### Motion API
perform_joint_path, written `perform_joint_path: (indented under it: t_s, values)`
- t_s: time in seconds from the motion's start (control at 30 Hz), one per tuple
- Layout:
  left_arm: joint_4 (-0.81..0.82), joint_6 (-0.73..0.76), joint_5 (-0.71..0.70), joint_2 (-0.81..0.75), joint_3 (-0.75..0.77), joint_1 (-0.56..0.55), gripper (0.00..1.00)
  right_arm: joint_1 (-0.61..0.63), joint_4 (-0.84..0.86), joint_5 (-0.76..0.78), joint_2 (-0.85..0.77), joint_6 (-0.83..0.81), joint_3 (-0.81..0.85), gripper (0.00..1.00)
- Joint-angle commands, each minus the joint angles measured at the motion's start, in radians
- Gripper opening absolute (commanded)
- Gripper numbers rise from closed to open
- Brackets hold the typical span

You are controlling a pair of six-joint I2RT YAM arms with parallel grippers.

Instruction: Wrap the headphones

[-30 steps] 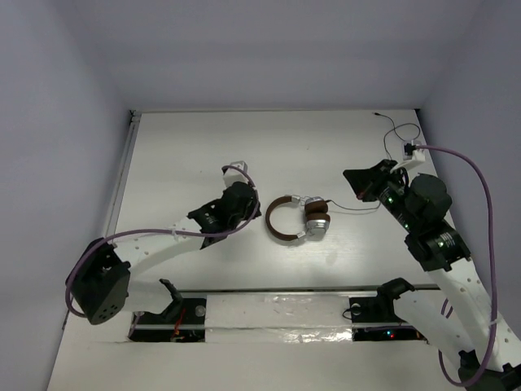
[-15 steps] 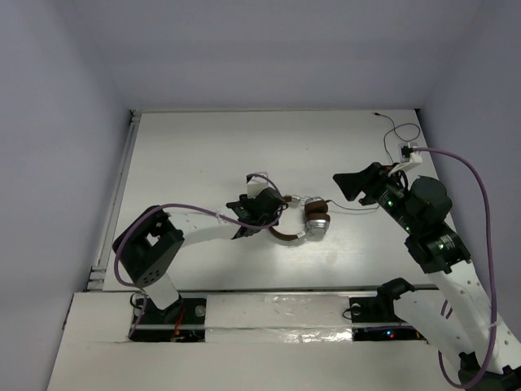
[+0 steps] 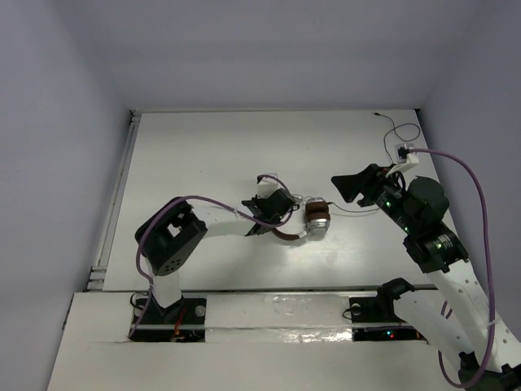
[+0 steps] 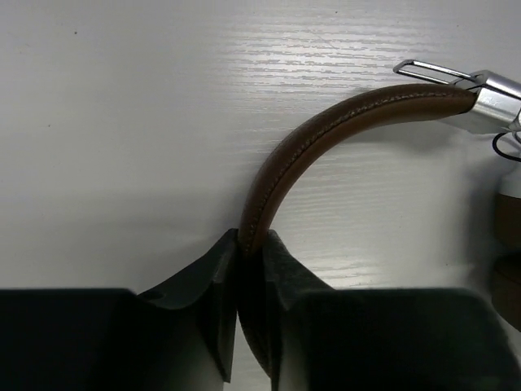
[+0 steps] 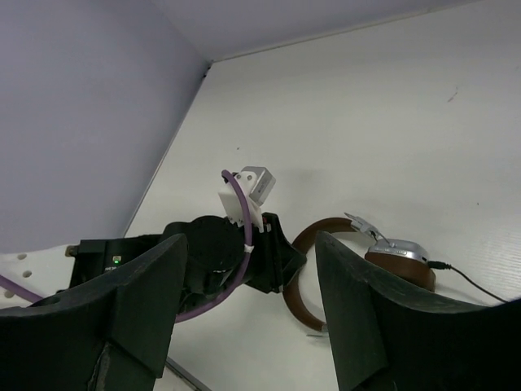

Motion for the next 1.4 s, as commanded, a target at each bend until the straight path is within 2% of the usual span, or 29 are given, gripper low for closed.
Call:
perform_joint_path:
  t_s: [0.0, 0.03, 0.13, 0.2, 0.23, 0.27, 0.4, 0.5, 0.53, 0.57, 0.63, 0.67, 0.77, 0.87, 0.97, 1.03, 1.1, 1.17, 1.3, 1.37]
  values:
    - [-0.038, -0.02, 0.02, 0.048, -0.001, -0.009, 0.1, 0.0, 0.053, -0.006, -0.017, -0.005, -0.001, 0.7]
    - [-0.047, -0.023, 0.003, 0.036, -0.001, -0.009, 0.0, 0.0, 0.051, -0.003, -0.017, -0.005, -0.003, 0.7]
    - [-0.059, 0.015, -0.027, -0.045, 0.006, -0.009, 0.0, 0.0, 0.05, 0.006, -0.02, -0.005, -0.003, 0.65]
    - [-0.11, 0.059, -0.049, -0.097, 0.055, -0.009, 0.0, 0.0, 0.048, 0.012, -0.012, -0.005, 0.0, 0.4]
    - [-0.134, 0.084, -0.067, -0.15, 0.075, -0.009, 0.0, 0.0, 0.059, 0.011, -0.007, -0.005, 0.0, 0.23]
    - [-0.174, 0.136, -0.072, -0.177, 0.115, -0.009, 0.0, 0.0, 0.07, 0.0, 0.0, -0.004, -0.003, 0.02]
    - [-0.246, 0.263, -0.063, -0.344, 0.207, 0.041, 0.0, 0.0, 0.159, -0.118, 0.081, 0.027, -0.004, 0.0]
    - [-0.297, 0.346, -0.037, -0.419, 0.256, 0.128, 0.0, 0.0, 0.24, -0.176, 0.12, 0.018, -0.005, 0.0]
    - [-0.297, 0.366, 0.013, -0.471, 0.261, 0.164, 0.0, 0.0, 0.252, -0.182, 0.126, 0.005, 0.002, 0.0]
    - [-0.295, 0.385, 0.053, -0.494, 0.268, 0.244, 0.0, 0.0, 0.293, -0.207, 0.137, -0.011, 0.003, 0.07]
    - [-0.292, 0.424, 0.157, -0.557, 0.298, 0.314, 0.0, 0.0, 0.312, -0.219, 0.151, -0.044, 0.021, 0.18]
    - [-0.297, 0.458, 0.201, -0.574, 0.334, 0.354, 0.0, 0.0, 0.32, -0.259, 0.161, -0.077, 0.028, 0.37]
    - [-0.363, 0.501, 0.245, -0.565, 0.417, 0.386, 0.0, 0.0, 0.363, -0.284, 0.166, -0.116, 0.044, 0.69]
    - [-0.413, 0.546, 0.337, -0.542, 0.508, 0.435, 0.0, 0.0, 0.428, -0.308, 0.169, -0.176, 0.051, 0.81]
    - [-0.42, 0.549, 0.474, -0.539, 0.575, 0.504, 0.0, 0.0, 0.455, -0.313, 0.216, -0.241, 0.063, 0.83]
    - [-0.439, 0.553, 0.553, -0.521, 0.644, 0.538, 0.0, 0.0, 0.398, -0.322, 0.284, -0.306, 0.098, 0.83]
    - [-0.476, 0.56, 0.584, -0.504, 0.719, 0.549, 0.0, 0.0, 0.398, -0.289, 0.315, -0.34, 0.089, 0.83]
    - [-0.495, 0.558, 0.633, -0.49, 0.758, 0.56, 0.0, 0.0, 0.416, -0.287, 0.335, -0.347, 0.063, 0.83]
    - [-0.496, 0.543, 0.719, -0.473, 0.836, 0.58, 0.0, 0.0, 0.487, -0.395, 0.37, -0.328, 0.002, 0.8]
    - [-0.498, 0.532, 0.781, -0.458, 0.864, 0.59, 0.0, 0.0, 0.528, -0.368, 0.396, -0.326, -0.027, 0.79]
